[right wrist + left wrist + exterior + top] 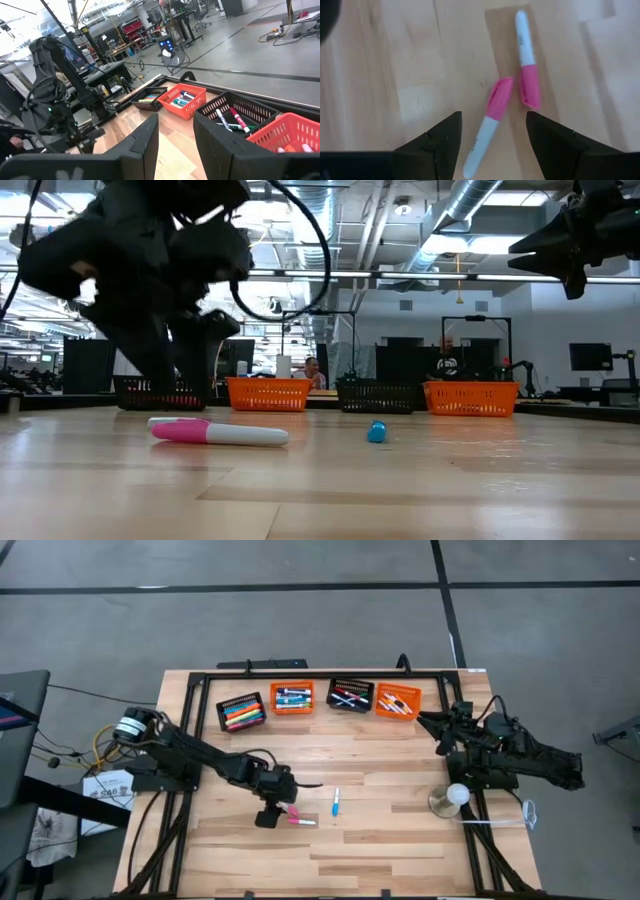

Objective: Pick & Place Markers
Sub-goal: Put the small pink highlighter pen into the right orange bin

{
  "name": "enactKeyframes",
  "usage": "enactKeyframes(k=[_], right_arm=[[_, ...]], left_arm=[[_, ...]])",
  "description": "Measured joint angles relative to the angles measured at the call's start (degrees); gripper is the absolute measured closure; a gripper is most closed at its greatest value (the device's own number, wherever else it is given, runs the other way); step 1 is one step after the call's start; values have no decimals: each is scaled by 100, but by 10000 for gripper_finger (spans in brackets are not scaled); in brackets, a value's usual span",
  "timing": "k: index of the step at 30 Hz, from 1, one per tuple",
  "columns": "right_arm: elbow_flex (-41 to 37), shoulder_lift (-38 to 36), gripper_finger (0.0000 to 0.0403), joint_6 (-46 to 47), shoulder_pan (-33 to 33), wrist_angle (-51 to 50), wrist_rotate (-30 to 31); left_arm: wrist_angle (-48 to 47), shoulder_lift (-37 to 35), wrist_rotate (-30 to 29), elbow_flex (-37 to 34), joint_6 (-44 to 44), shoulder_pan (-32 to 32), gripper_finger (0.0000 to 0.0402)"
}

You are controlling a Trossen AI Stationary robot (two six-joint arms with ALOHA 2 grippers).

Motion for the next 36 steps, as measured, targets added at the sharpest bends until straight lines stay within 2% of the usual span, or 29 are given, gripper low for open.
enactKeyframes(k=[16,36], right_arm=[[2,2,290,-2,0,-330,2],[2,2,290,-66,0,-357,4]], left_arm=[[28,774,-81,103,103,110,181],[94,625,-102,65,100,110,181]])
